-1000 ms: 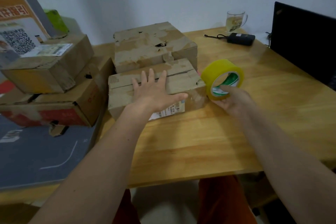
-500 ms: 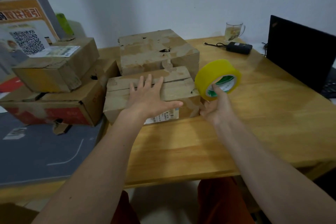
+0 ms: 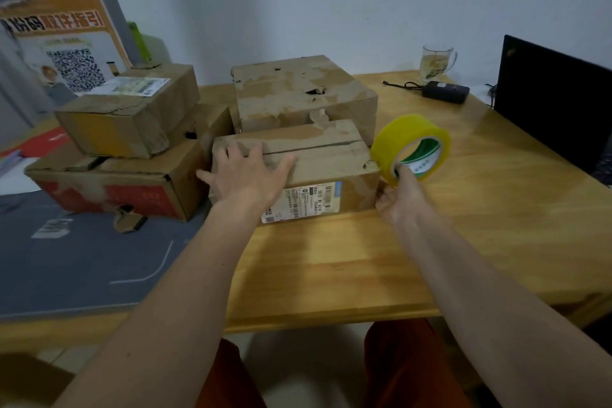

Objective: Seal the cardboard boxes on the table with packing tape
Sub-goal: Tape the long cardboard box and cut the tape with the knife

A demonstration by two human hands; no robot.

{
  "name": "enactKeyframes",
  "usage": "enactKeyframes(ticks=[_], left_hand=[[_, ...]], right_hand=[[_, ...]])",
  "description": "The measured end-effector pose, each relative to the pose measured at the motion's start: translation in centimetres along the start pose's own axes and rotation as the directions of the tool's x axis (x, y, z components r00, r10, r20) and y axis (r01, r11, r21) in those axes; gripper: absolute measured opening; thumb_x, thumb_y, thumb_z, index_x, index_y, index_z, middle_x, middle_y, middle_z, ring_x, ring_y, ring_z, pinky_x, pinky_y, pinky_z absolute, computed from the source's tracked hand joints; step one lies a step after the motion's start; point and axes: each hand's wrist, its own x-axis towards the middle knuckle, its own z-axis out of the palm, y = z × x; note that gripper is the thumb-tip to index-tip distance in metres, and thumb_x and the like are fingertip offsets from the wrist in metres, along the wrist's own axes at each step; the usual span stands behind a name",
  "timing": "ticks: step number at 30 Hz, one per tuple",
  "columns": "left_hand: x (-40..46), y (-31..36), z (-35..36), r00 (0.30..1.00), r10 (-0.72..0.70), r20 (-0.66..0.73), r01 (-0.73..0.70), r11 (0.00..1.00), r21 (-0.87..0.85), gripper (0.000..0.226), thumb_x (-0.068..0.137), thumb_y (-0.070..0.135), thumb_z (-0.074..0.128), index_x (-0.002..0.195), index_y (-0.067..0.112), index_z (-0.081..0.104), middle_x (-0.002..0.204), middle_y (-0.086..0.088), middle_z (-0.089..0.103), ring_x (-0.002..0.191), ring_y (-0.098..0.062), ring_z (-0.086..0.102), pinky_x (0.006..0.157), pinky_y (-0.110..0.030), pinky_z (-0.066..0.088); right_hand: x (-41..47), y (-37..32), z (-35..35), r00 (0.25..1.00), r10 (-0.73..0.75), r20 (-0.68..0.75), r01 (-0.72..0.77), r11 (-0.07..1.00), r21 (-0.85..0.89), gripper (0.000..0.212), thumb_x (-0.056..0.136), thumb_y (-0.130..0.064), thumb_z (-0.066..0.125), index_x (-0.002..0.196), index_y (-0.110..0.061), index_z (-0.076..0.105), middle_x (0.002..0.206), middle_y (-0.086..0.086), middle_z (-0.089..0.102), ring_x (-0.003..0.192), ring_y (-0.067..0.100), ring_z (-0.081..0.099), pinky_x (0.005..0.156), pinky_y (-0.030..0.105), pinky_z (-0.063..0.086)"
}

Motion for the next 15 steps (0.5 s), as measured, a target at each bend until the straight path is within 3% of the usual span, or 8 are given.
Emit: enactKeyframes(ticks=[4,10,13,15], left_hand=[[0.9,0.0,-0.7,0.993,-0.061,0.100,0.074,0.988,-0.135,0.083,0.079,0.086,0.039,0.147,0.037,0.038,0.161,-0.009,0.012,0.147,-0.031,0.009,0.106,-0.061,0.026],[0.2,-0.4,-0.7,0.990,-0.144,-0.015,0.135,0.959,-0.250,0.072,0.078,0.080,0.053,0.133,0.034,0.053,0.152,-0.010,0.026,0.137,-0.033,0.020,0.102,-0.054,0.031],[0.1,0.1,-1.0,0.983,-0.182,0.017,0.172,0.891,-0.419,0.071,0.079,0.076,0.056,0.136,0.033,0.052,0.150,-0.010,0.029,0.136,-0.033,0.021,0.101,-0.053,0.032],[-0.2,0.7,-1.0,0.982,-0.187,0.041,0.178,0.814,-0.553,0.071,0.082,0.074,0.054,0.142,0.035,0.046,0.152,-0.009,0.027,0.138,-0.033,0.019,0.105,-0.053,0.031]], right_hand=[[0.2,0.3,0.3,0.995,-0.053,-0.086,0.048,0.997,-0.064,0.039,0.093,-0.038,0.057,0.120,-0.011,0.059,0.109,0.014,0.068,0.090,0.023,0.067,0.065,0.031,0.054],[-0.2,0.0,-0.3,0.992,-0.093,-0.082,0.080,0.986,-0.145,0.046,0.088,-0.042,0.061,0.122,-0.012,0.056,0.105,0.011,0.066,0.088,0.022,0.066,0.071,0.033,0.056],[-1.5,-1.1,0.6,0.994,-0.113,0.005,0.113,0.990,-0.086,0.040,0.089,-0.044,0.059,0.116,-0.016,0.059,0.108,0.010,0.069,0.093,0.028,0.068,0.086,0.048,0.056],[-3.0,-2.9,2.1,0.973,-0.227,0.038,0.228,0.973,-0.044,0.024,0.088,-0.039,0.060,0.100,-0.018,0.063,0.101,0.006,0.072,0.093,0.028,0.070,0.085,0.050,0.055]])
